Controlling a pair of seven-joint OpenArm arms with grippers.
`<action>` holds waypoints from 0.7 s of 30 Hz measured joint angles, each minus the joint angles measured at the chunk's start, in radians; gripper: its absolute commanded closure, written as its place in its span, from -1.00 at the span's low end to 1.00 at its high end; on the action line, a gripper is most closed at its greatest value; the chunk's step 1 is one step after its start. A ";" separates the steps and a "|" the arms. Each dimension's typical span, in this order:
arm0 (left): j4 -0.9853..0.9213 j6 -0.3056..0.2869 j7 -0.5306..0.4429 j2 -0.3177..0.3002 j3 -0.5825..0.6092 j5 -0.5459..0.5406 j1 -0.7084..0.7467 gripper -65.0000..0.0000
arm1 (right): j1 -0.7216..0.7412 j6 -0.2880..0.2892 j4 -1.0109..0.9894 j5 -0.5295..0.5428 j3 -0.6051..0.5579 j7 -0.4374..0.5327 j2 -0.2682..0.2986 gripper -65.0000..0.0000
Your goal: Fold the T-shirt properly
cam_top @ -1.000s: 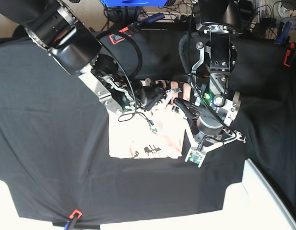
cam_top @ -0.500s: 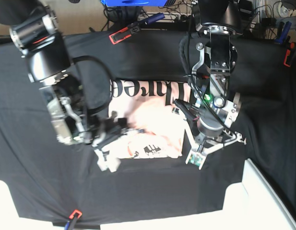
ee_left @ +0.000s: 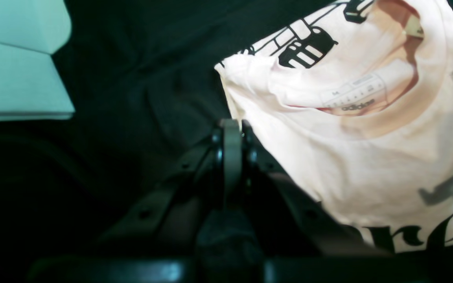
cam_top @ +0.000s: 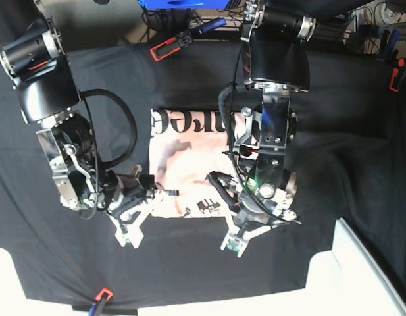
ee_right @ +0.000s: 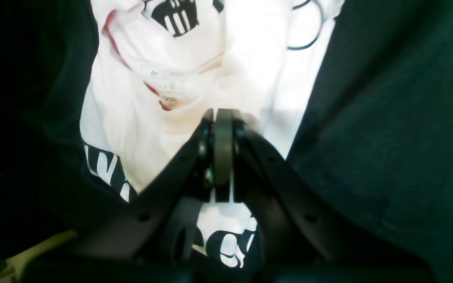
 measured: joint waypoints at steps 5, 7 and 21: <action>-0.214 -0.002 -0.185 -0.003 -0.005 0.006 -0.004 1.00 | -0.002 0.002 0.000 0.001 0.000 0.001 -0.003 1.00; -0.297 -0.002 -0.235 -0.002 -0.005 0.002 -0.001 1.00 | -0.005 0.000 0.000 0.000 0.001 0.003 -0.003 1.00; -0.172 0.001 -0.332 -0.034 -0.214 0.014 0.032 1.00 | -0.061 0.000 0.046 -0.007 -0.002 0.011 0.001 1.00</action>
